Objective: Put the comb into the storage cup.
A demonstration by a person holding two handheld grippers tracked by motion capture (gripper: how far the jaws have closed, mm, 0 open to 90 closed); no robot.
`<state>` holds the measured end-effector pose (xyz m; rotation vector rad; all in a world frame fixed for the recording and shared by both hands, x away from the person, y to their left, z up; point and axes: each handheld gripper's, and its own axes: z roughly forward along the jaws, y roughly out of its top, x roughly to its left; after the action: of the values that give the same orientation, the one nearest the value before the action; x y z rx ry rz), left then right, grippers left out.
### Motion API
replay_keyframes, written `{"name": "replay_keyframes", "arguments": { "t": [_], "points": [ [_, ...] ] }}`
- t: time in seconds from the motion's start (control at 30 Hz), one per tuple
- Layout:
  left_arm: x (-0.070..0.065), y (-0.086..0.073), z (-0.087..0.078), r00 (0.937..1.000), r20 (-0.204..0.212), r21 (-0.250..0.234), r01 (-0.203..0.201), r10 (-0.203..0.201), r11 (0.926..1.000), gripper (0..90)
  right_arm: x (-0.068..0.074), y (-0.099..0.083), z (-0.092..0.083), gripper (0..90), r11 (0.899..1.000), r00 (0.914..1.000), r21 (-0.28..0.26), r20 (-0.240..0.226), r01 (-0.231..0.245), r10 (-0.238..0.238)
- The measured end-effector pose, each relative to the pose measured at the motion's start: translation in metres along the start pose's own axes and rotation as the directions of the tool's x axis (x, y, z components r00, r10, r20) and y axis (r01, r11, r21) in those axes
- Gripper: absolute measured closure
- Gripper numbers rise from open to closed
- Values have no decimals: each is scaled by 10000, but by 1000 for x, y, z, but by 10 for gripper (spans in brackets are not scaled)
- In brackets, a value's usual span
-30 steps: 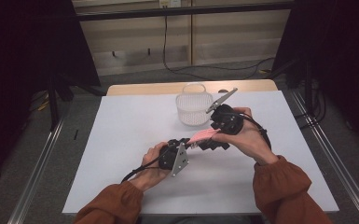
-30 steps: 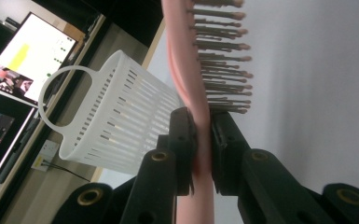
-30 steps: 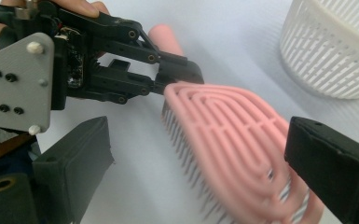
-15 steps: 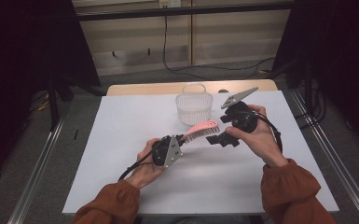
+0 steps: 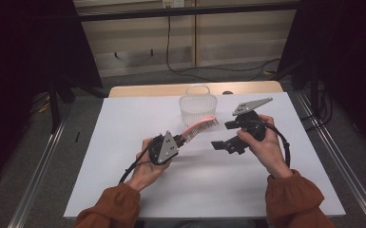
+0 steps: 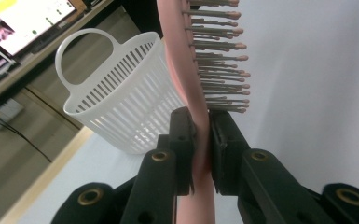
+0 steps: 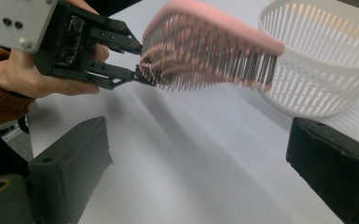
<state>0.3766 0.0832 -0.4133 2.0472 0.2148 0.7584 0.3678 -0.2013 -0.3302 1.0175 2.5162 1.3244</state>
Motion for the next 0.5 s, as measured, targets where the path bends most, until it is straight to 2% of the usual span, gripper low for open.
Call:
{"name": "replay_keyframes", "arguments": {
  "t": [0.07, 0.3, 0.4, 0.5],
  "points": [
    [1, 1, -1, 9999, -25, -135, 115, -115, 9998, 808, -1, -1, 2, 57, 10000, 10000, 66, 89, -29, 28],
    [3, 0, -4, 9989, 150, -264, 459, -455, 9986, 807, 0, -12, 4, 67, 9980, 9999, -632, 109, 6, 1],
    [7, 0, -7, 9954, 278, -489, 931, -919, 9945, 807, -1, -19, 6, 60, 9964, 9997, -845, 233, -9, 29],
    [11, -1, -10, 9886, 498, -727, 1456, -1423, 9867, 807, -3, -24, 8, 60, 9942, 9993, -1075, 375, -14, 55]
  ]
}}
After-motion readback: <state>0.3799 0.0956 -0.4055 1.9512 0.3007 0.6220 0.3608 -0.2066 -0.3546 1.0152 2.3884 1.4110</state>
